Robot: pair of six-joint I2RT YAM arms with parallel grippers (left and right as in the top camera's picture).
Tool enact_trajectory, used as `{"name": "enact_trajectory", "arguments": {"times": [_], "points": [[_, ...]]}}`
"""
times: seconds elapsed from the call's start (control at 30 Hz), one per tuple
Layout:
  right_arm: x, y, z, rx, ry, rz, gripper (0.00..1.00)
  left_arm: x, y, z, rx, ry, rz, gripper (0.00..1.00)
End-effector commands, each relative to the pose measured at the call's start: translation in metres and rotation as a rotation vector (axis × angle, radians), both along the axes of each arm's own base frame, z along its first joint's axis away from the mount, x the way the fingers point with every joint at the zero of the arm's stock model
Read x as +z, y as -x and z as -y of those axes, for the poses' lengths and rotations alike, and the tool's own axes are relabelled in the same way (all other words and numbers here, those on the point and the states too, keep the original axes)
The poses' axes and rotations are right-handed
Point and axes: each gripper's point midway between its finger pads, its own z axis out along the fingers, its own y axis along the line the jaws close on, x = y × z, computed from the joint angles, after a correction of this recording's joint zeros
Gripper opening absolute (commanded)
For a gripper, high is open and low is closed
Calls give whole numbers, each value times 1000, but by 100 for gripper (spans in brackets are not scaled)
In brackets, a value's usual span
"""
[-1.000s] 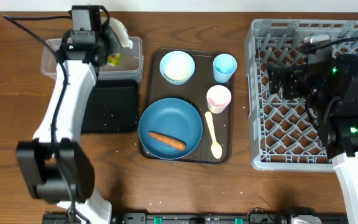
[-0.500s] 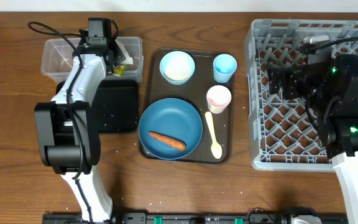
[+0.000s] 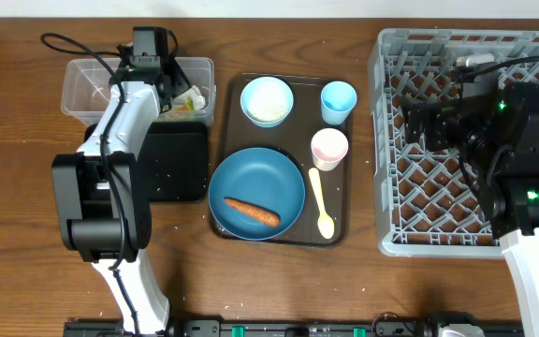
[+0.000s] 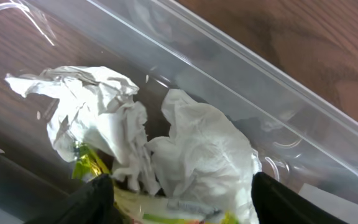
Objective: Sort waste into correct bins and load items into the dishwasher rack
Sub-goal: 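Lower the left gripper onto the carrot on the blue plate and grasp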
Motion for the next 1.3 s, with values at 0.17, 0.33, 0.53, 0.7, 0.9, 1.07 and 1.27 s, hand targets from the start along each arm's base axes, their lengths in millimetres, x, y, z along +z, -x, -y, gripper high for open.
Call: {"name": "enact_trajectory", "arguments": {"times": [0.17, 0.33, 0.53, 0.7, 0.9, 1.07, 1.27], "points": [[10, -2, 1, 5, 5, 25, 99, 88, 3, -4, -96, -91, 142, 77], [10, -1, 1, 6, 5, 23, 99, 146, 54, 5, -166, -96, 130, 78], [10, -1, 1, 6, 5, 24, 99, 138, 150, 55, -301, 86, -135, 77], [5, -1, 1, 4, 2, 5, 99, 102, 221, 84, -171, 88, -417, 72], [-5, 2, 0, 8, 0, -38, 99, 50, 247, 139, -104, 8, -410, 72], [-4, 5, -10, 63, -32, -44, 99, 18, 239, 164, -128, 19, -310, 70], [-13, 12, -13, 78, -42, -90, 99, -21, 241, 172, -145, 55, -318, 67]]}}
